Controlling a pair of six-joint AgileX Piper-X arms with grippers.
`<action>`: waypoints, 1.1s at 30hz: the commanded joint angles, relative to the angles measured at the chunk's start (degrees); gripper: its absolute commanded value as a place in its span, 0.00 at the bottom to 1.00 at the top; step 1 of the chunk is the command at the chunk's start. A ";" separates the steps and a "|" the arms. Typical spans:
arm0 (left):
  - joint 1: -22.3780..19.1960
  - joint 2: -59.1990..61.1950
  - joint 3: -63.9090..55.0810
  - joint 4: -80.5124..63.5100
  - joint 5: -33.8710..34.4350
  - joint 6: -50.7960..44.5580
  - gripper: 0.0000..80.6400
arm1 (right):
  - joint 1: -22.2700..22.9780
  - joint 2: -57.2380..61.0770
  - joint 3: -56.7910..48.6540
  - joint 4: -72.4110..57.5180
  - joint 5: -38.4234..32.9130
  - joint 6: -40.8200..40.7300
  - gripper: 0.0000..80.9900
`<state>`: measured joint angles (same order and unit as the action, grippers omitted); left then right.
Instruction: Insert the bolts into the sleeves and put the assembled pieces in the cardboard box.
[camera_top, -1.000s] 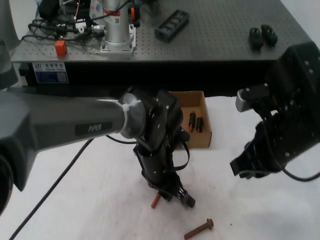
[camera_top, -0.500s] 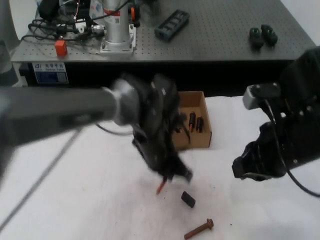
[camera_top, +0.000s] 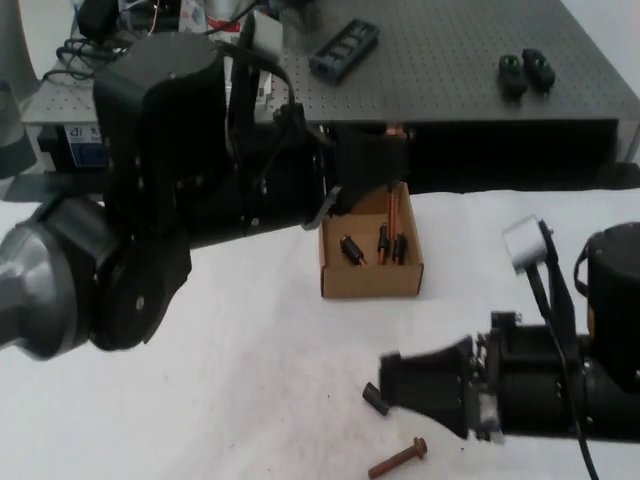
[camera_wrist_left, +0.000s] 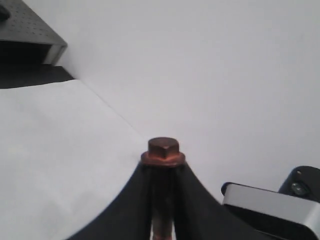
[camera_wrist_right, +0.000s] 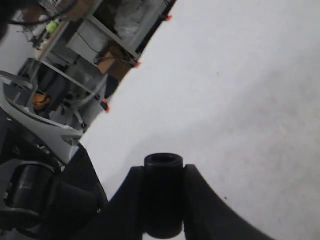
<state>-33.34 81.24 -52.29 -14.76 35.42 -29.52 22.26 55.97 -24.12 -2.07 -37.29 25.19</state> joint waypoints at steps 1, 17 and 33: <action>-0.09 -0.59 3.84 -13.87 8.05 -9.29 0.00 | 1.23 1.58 -0.85 -8.87 3.43 2.76 0.01; -0.09 -0.59 3.84 -13.61 8.94 -7.34 0.00 | 0.94 1.76 -0.83 -19.83 12.56 3.17 0.01; -0.09 -0.59 3.84 -13.61 12.95 -7.35 0.00 | -1.13 1.76 -0.93 -23.14 14.87 3.06 0.01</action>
<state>-33.35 81.23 -48.23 -27.28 46.59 -37.21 21.76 57.61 -24.36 -24.06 -23.95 28.06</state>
